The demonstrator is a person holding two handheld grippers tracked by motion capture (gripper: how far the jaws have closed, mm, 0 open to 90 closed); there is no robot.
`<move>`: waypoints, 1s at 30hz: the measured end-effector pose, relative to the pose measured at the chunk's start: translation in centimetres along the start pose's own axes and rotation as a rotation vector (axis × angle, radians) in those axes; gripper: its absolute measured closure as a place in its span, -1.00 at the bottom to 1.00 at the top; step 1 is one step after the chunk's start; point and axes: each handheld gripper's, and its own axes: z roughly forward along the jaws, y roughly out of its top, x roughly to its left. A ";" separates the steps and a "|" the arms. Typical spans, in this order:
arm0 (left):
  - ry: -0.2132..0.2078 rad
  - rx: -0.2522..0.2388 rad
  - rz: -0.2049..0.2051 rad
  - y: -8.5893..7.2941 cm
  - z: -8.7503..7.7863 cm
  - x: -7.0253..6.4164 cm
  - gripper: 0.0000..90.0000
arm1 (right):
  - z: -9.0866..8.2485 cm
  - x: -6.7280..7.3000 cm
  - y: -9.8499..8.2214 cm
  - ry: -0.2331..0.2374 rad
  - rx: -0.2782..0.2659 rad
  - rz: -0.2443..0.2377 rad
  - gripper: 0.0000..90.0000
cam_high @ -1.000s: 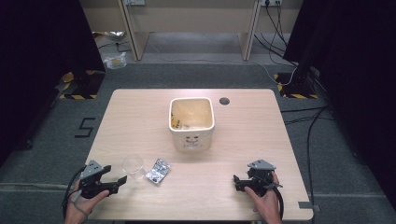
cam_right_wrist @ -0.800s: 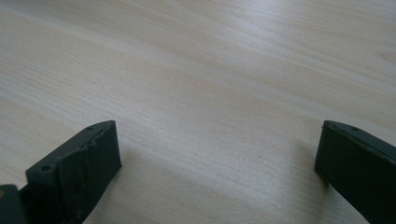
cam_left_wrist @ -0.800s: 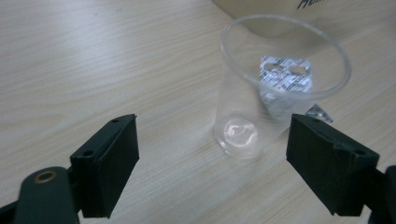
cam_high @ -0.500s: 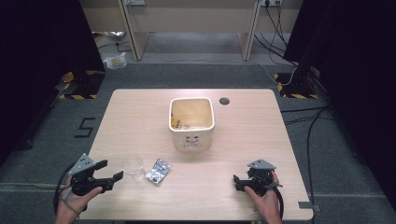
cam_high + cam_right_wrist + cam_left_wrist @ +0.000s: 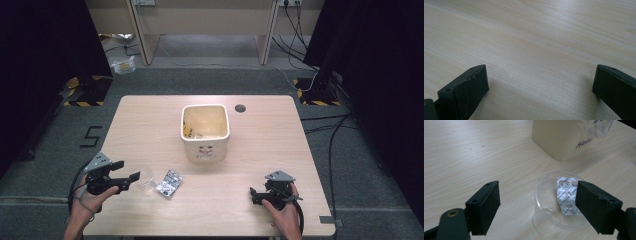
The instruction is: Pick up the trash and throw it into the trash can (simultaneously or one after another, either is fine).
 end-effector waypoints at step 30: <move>-0.060 0.091 0.023 0.1 1.8 0.8 0.85 | 0.0 0.0 0.0 0.003 -0.002 -0.004 -0.99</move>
